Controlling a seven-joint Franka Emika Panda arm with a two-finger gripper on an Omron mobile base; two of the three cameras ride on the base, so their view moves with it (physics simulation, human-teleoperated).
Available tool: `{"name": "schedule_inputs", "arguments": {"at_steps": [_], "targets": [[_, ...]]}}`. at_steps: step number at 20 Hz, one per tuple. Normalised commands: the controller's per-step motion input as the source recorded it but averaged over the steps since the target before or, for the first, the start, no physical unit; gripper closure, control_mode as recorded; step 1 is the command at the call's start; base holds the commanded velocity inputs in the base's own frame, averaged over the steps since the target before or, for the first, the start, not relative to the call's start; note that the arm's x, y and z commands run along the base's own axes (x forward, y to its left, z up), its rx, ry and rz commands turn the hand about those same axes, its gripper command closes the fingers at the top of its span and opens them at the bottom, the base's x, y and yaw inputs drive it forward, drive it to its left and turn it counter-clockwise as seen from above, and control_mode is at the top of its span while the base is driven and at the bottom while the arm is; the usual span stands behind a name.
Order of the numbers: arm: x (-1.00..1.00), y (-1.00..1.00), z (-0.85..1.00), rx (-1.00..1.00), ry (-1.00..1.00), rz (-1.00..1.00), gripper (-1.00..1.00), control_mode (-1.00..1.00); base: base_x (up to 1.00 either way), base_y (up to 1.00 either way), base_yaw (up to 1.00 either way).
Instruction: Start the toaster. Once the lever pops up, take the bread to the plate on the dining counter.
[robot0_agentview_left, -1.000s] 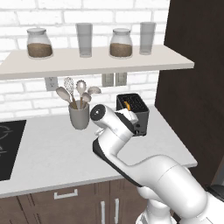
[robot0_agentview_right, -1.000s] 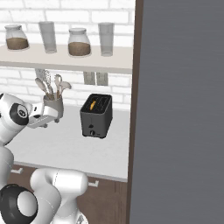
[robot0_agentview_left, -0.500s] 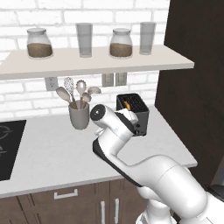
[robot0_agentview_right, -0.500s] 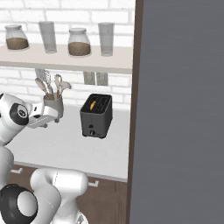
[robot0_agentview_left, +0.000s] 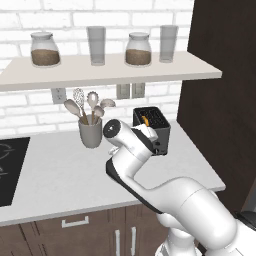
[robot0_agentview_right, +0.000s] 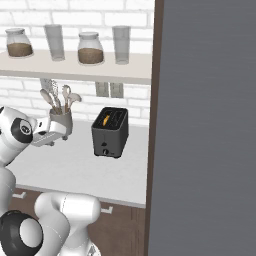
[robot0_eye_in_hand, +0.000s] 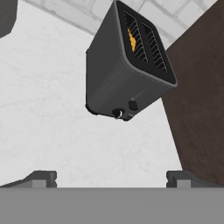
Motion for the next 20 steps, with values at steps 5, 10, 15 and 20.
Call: {"name": "schedule_inputs", "arguments": {"at_steps": [5, 10, 15, 20], "targets": [[0.00, 0.00, 0.00, 0.00, 0.00, 0.00, -1.00, -1.00, 0.00, 0.00, 0.00], [0.00, 0.00, 0.00, 0.00, 0.00, 0.00, -1.00, -1.00, 0.00, 0.00, 0.00], [0.00, 0.00, 0.00, 0.00, 0.00, 0.00, -1.00, -1.00, 0.00, 0.00, 0.00], [0.00, 0.00, 0.00, 0.00, 0.00, 0.00, -1.00, -1.00, 0.00, 0.00, 0.00]]}}
